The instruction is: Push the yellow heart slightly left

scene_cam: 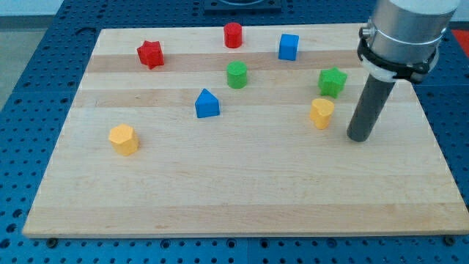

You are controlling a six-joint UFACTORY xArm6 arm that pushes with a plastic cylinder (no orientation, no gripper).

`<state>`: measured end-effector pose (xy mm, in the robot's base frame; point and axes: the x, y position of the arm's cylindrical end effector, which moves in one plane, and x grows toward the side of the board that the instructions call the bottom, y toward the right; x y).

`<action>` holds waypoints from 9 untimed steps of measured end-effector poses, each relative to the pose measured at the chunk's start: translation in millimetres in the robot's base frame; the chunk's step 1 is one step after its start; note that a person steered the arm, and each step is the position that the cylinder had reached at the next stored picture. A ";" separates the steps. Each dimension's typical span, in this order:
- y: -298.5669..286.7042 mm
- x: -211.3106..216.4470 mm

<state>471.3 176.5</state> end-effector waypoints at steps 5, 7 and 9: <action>-10.1 -21.7; -19.9 -21.7; -23.0 -21.5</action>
<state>449.8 153.5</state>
